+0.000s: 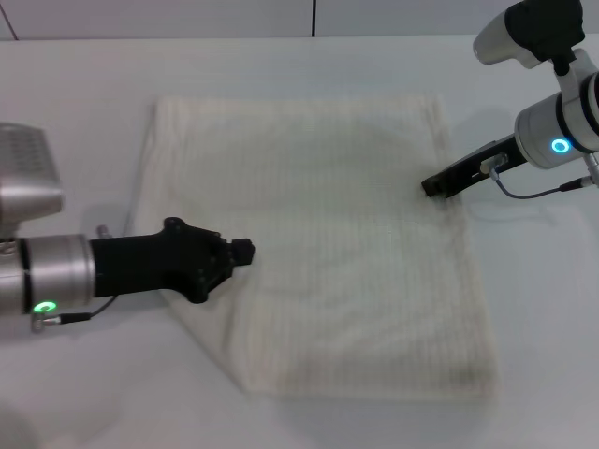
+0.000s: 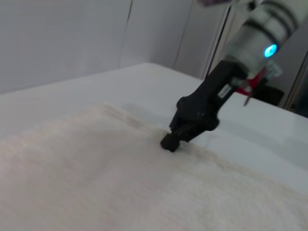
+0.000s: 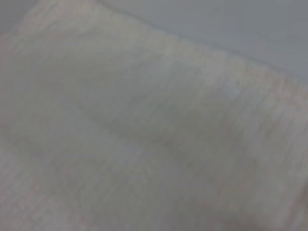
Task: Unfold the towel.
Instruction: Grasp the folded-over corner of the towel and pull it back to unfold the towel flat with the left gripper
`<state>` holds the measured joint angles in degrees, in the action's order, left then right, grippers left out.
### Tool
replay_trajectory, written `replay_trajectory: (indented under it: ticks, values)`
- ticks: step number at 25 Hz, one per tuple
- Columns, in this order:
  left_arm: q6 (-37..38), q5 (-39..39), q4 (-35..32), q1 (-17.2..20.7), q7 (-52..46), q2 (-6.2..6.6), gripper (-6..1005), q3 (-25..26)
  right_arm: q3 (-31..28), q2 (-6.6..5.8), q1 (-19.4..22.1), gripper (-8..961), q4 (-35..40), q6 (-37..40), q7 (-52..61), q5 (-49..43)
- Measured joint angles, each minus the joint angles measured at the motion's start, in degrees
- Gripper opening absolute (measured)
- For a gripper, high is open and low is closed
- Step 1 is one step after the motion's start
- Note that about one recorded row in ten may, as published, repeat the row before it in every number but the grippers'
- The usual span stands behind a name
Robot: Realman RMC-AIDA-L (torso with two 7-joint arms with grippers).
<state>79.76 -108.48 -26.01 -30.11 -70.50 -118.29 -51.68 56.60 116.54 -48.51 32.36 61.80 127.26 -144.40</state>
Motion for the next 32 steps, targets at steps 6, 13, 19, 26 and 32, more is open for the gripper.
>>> replay_trajectory:
  ticks: [6, 13, 19, 26, 32]
  values:
    - [6.0, 0.2, -7.8, 6.7, 0.1, 0.23, 19, 0.0, 0.0, -0.12, 0.0, -1, 0.1, 0.0, 0.0, 0.0]
    - [8.4, 0.2, -11.1, 11.0, 0.5, 0.68, 20, 0.3, 0.0, -0.41, 0.0, -1, 0.1, 0.0, 0.1, 0.0]
    - [8.8, 0.1, -11.4, 12.4, 1.0, 1.43, 20, 0.7, -0.1, -0.45, 0.0, -1, 0.2, 0.0, 0.1, 0.0]
    - [10.2, 0.1, -12.4, 14.1, 1.3, 1.84, 21, 1.9, -0.1, -0.53, -0.1, -1, 0.2, 0.0, 0.1, 0.0]
    - [11.3, -0.2, -12.6, 15.7, 1.4, 2.32, 22, 2.4, 0.0, -0.64, -0.1, -1, 0.2, 0.1, 0.2, 0.0]
